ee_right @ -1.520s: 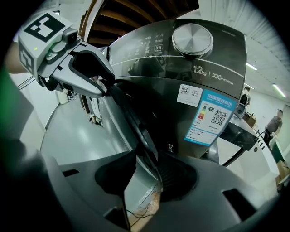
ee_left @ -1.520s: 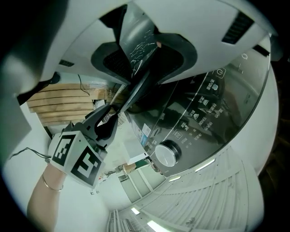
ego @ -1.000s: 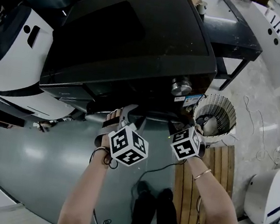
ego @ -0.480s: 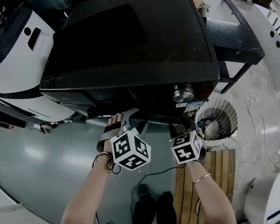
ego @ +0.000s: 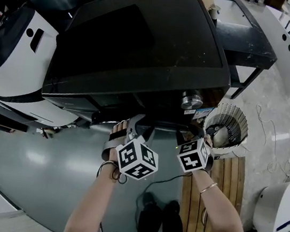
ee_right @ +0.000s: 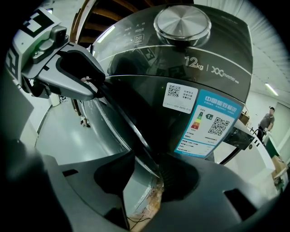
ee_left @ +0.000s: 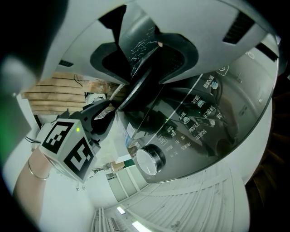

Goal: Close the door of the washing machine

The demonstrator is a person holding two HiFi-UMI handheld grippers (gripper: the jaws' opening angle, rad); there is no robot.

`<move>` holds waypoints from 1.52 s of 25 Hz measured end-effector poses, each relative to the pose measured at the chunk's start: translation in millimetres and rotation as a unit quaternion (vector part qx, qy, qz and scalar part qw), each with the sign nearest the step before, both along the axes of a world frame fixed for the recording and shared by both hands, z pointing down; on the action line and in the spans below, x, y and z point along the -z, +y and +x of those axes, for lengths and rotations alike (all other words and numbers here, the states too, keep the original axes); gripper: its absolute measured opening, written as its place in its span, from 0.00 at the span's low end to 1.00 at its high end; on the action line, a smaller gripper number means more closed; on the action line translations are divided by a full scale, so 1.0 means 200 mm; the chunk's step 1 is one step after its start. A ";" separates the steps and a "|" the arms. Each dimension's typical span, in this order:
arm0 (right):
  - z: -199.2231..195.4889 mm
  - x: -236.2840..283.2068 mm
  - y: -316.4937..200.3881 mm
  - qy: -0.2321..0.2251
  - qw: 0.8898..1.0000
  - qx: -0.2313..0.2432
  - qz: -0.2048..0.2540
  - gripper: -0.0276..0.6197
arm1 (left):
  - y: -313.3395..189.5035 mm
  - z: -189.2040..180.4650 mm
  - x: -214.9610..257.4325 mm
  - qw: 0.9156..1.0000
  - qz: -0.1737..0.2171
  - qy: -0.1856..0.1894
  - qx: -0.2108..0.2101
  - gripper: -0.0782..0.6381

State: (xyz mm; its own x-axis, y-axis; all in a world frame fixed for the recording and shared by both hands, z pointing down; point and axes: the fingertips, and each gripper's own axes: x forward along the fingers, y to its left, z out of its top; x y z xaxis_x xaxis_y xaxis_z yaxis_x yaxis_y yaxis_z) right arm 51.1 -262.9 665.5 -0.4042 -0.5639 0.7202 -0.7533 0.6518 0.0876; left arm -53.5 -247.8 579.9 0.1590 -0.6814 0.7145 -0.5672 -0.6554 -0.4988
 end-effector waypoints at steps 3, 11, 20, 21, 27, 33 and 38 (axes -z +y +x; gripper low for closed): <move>0.00 -0.01 0.00 -0.007 1.000 0.002 -0.007 0.32 | 0.00 0.00 0.00 1.000 -0.002 -0.001 0.004 0.40; 0.01 0.00 0.02 -0.005 1.000 0.000 -0.014 0.32 | 0.01 0.00 0.01 1.000 -0.005 -0.002 0.008 0.40; 0.01 0.00 -0.01 0.000 1.000 -0.010 -0.011 0.32 | -0.01 0.00 0.01 1.000 -0.001 -0.002 0.014 0.40; 0.01 0.00 -0.02 0.001 1.000 -0.009 -0.013 0.32 | -0.02 0.00 0.01 1.000 -0.002 -0.002 0.016 0.40; 0.01 0.01 -0.02 -0.007 1.000 -0.010 -0.010 0.33 | -0.01 0.00 0.01 1.000 -0.001 -0.005 0.014 0.40; 0.02 0.02 0.01 -0.005 1.000 -0.024 -0.001 0.30 | 0.00 -0.01 0.03 1.000 0.010 0.003 0.026 0.40; 0.00 0.07 0.07 -0.022 0.999 -0.026 0.002 0.27 | 0.06 0.00 0.06 0.999 0.012 0.016 0.036 0.40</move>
State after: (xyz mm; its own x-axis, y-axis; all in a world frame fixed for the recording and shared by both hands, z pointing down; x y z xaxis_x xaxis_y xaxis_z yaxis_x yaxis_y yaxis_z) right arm 51.6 -249.8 650.7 -0.4063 -0.5881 0.6993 -0.7890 0.6118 0.0561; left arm -54.2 -236.5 567.7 0.1315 -0.7090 0.6929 -0.6273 -0.6007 -0.4956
